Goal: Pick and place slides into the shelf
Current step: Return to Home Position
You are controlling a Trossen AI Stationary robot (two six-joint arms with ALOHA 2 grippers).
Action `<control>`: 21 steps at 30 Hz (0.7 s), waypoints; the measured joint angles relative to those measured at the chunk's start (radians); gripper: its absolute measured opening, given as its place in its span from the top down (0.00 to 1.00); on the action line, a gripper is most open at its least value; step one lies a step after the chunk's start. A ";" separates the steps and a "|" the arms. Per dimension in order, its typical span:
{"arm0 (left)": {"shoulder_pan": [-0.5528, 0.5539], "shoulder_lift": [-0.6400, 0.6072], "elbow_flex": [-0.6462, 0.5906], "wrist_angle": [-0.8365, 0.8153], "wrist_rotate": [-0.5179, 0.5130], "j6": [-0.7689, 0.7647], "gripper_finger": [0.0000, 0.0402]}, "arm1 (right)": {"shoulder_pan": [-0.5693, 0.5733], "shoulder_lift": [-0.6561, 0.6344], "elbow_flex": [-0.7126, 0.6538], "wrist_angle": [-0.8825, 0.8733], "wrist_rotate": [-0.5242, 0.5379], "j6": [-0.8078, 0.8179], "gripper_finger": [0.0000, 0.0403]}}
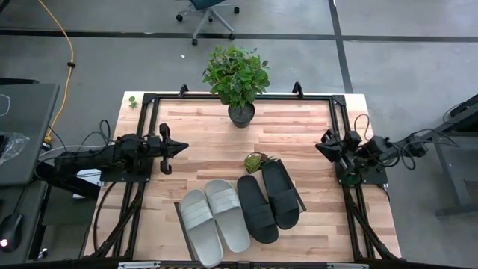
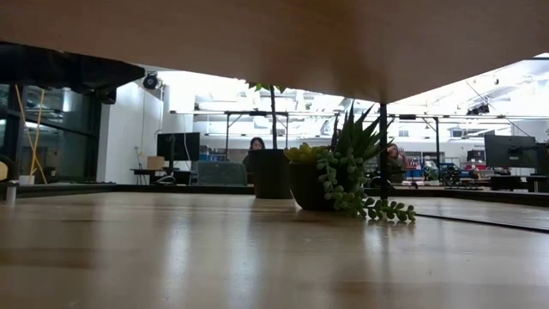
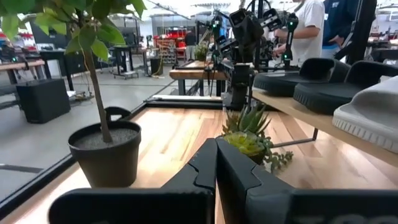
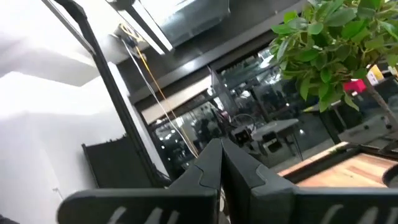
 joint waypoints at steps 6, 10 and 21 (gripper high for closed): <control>0.000 0.000 0.000 -0.004 0.000 -0.002 0.99 | 0.000 0.000 -0.048 0.092 -0.035 -0.051 1.00; 0.000 0.000 0.000 -0.004 -0.001 -0.003 1.00 | -0.001 0.000 -0.048 0.102 -0.051 -0.165 1.00; 0.000 0.000 0.000 -0.004 -0.003 -0.003 1.00 | -0.136 0.001 -0.048 -0.338 -0.149 -0.044 1.00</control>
